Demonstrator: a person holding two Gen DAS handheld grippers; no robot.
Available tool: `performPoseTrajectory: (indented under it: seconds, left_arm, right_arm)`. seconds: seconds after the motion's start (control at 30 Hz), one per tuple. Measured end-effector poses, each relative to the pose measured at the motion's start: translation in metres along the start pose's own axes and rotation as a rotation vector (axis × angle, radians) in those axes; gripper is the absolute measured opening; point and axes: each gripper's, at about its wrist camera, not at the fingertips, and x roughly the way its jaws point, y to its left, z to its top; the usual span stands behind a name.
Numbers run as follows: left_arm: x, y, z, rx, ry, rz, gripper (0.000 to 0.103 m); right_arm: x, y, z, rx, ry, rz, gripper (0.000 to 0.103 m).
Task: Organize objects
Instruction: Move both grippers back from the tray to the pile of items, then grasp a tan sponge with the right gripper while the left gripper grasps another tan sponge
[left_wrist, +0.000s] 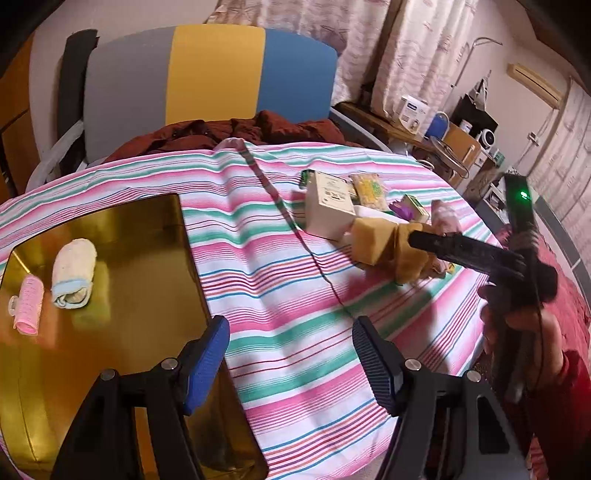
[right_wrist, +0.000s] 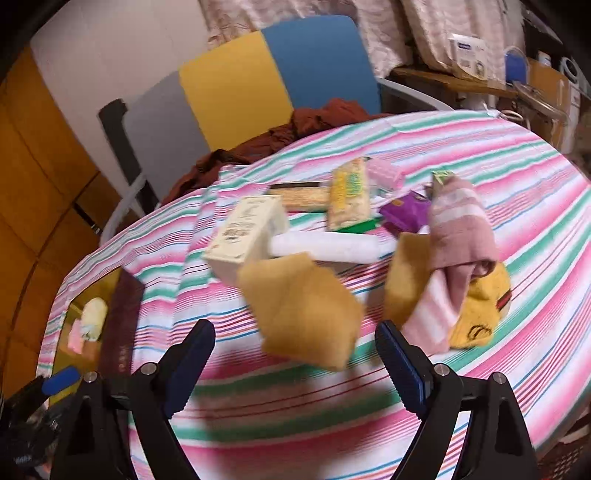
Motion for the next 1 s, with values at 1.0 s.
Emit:
performPoseTrajectory:
  seconds: [1.0]
  left_arm:
    - [0.086, -0.064, 0.038, 0.134, 0.118, -0.014, 0.070]
  right_arm:
    - [0.026, -0.045, 0.004, 0.162, 0.150, 0.115, 0.058]
